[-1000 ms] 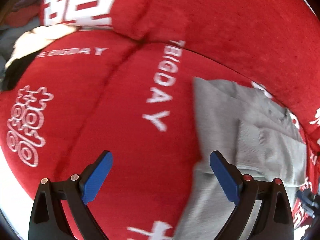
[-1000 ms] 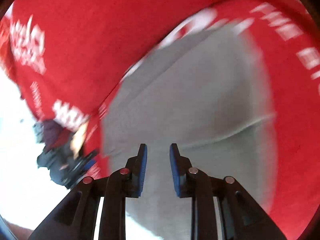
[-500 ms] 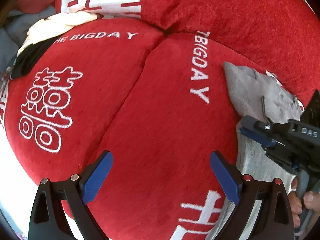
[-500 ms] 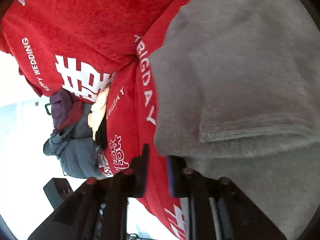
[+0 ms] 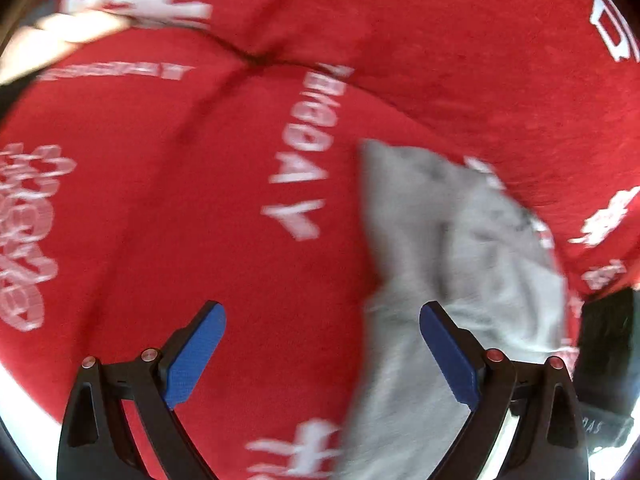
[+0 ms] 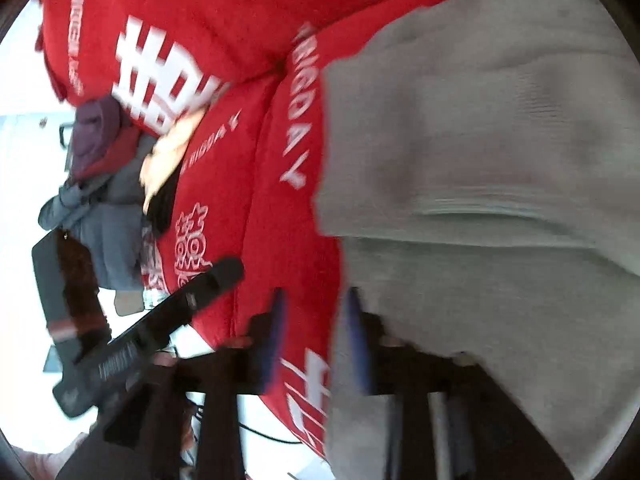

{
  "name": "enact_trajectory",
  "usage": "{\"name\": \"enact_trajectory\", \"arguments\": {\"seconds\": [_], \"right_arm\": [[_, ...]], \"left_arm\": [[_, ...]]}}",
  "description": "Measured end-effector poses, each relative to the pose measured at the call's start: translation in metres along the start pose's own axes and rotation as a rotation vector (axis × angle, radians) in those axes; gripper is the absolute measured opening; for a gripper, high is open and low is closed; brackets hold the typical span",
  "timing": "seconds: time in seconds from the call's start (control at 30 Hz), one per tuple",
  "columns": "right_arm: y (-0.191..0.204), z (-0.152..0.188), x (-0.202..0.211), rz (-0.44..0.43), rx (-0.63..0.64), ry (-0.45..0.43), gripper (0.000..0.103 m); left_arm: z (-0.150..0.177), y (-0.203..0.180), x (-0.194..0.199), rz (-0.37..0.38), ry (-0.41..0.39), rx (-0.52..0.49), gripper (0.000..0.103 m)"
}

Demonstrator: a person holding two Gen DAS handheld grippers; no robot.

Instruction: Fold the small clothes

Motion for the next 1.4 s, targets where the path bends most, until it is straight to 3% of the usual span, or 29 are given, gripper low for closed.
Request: {"name": "enact_trajectory", "arguments": {"seconds": [0.07,0.13,0.17,0.2,0.23,0.33,0.43,0.57,0.7,0.77,0.8,0.83,1.13,1.4], "right_arm": [[-0.017,-0.005,0.026,-0.001,-0.04,-0.037,0.055],[-0.037,-0.01,0.051,-0.009,-0.095,-0.065,0.055],[-0.045,-0.011,0.059,-0.013,-0.116,-0.076,0.055],[-0.055,-0.011,0.069,-0.019,-0.143,-0.088,0.055],[-0.06,-0.011,0.074,-0.02,-0.157,-0.095,0.055],[-0.073,-0.008,0.087,-0.04,-0.191,-0.106,0.055],[-0.08,-0.003,0.098,-0.052,-0.195,-0.122,0.055],[-0.088,0.003,0.101,-0.031,-0.199,-0.115,0.055],[-0.098,0.011,0.103,0.01,-0.199,-0.105,0.055],[-0.101,0.015,0.107,0.032,-0.194,-0.104,0.055],[-0.103,0.017,0.112,0.042,-0.191,-0.105,0.055],[-0.104,0.019,0.115,0.048,-0.188,-0.106,0.055],[-0.121,0.037,0.148,0.101,-0.192,-0.123,0.056],[-0.147,0.055,0.185,0.174,-0.203,-0.161,0.075]], "left_arm": [[-0.008,-0.015,-0.019,0.08,0.02,-0.006,0.093],[-0.011,-0.026,-0.037,0.137,0.056,-0.007,0.064],[-0.013,-0.028,-0.044,0.152,0.071,-0.007,0.056],[-0.013,-0.029,-0.048,0.16,0.076,-0.009,0.03],[-0.013,-0.029,-0.05,0.161,0.08,-0.011,0.016],[-0.015,-0.028,-0.037,0.176,0.033,-0.022,0.01],[-0.01,-0.022,-0.04,0.131,0.044,-0.043,0.01],[-0.007,-0.018,-0.043,0.136,0.034,-0.022,0.01],[-0.005,-0.027,-0.035,0.049,0.017,-0.062,0.013],[-0.001,-0.03,-0.028,-0.043,0.019,-0.102,0.047],[0.0,-0.031,-0.026,-0.078,0.017,-0.113,0.078],[0.003,-0.032,-0.02,-0.119,0.006,-0.133,0.086],[0.038,-0.063,-0.003,-0.215,0.081,-0.251,0.086],[0.075,-0.111,-0.012,-0.203,0.192,-0.308,0.086]]}}
Point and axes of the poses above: each gripper's, at about its wrist camera, not at the fingertips, and x roughly against the way its jaws point, y to its left, z to its underside, the point moved 5 cm from there along -x, roughly the way its jaws point, and after that the axes turned 10 degrees about -x, right-handed, at the moved point
